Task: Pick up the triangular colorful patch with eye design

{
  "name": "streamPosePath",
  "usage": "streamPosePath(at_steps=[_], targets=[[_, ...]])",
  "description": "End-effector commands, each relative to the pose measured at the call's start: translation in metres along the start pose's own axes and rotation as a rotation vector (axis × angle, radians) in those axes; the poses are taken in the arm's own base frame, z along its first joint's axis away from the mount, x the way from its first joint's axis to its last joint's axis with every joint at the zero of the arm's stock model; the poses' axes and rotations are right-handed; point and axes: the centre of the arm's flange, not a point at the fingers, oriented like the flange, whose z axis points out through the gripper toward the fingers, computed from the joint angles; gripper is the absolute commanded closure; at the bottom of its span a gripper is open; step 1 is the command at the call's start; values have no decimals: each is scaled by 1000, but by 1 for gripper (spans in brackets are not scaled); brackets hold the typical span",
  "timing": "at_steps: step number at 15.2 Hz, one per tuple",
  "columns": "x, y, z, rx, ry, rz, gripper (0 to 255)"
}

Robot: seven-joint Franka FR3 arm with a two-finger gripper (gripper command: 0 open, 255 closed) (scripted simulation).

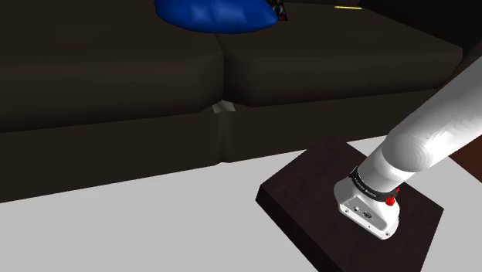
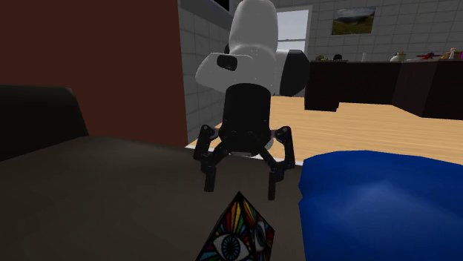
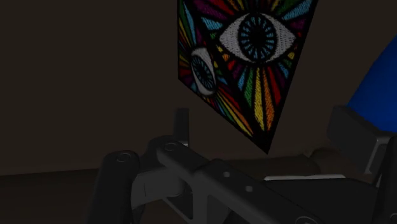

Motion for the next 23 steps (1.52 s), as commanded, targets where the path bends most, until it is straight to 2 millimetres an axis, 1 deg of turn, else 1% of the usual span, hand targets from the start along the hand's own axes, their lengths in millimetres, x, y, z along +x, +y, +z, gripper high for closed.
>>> streamPosePath(at_steps=[1, 7, 9, 10, 19, 23], targets=[[7, -1, 4, 2, 23, 7, 0], [-11, 1, 30, 2, 23, 7, 0], [-12, 1, 32, 2, 23, 7, 0], [-13, 1, 32, 2, 23, 6, 255], [-12, 1, 33, 2, 23, 7, 255], [-1, 0, 15, 2, 23, 7, 255]])
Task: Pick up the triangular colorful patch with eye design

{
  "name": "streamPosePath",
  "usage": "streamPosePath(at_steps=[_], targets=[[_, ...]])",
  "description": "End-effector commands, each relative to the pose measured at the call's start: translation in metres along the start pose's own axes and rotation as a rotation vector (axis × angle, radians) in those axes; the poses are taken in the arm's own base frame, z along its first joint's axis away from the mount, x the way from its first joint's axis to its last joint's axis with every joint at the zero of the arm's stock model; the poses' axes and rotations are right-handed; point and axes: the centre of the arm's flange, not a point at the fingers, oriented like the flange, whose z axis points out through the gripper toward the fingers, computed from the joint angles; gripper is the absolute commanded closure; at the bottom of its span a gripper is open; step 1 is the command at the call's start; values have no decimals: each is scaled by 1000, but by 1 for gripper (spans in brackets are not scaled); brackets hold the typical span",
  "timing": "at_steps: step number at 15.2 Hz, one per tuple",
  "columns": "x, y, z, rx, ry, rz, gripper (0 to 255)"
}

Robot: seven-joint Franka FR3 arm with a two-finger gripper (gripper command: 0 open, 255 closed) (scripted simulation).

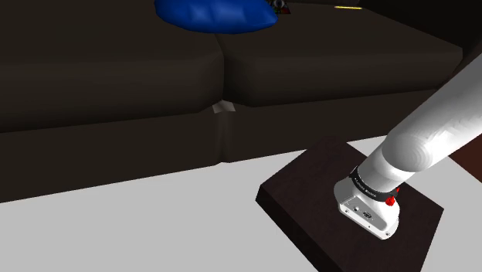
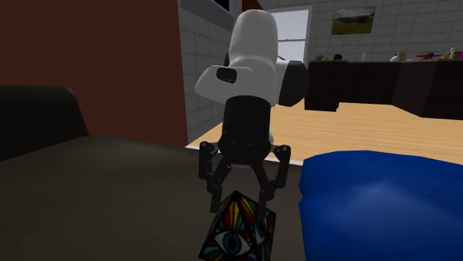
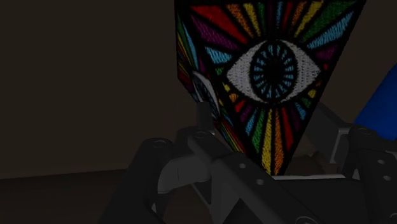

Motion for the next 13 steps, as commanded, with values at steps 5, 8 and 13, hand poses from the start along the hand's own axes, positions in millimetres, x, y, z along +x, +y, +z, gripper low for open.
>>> streamPosePath(at_steps=[5, 8, 13], targets=[[19, -2, -25, 0, 0, 0, 255], [28, -3, -38, 0, 0, 0, 255], [37, -4, -52, 0, 0, 0, 255]])
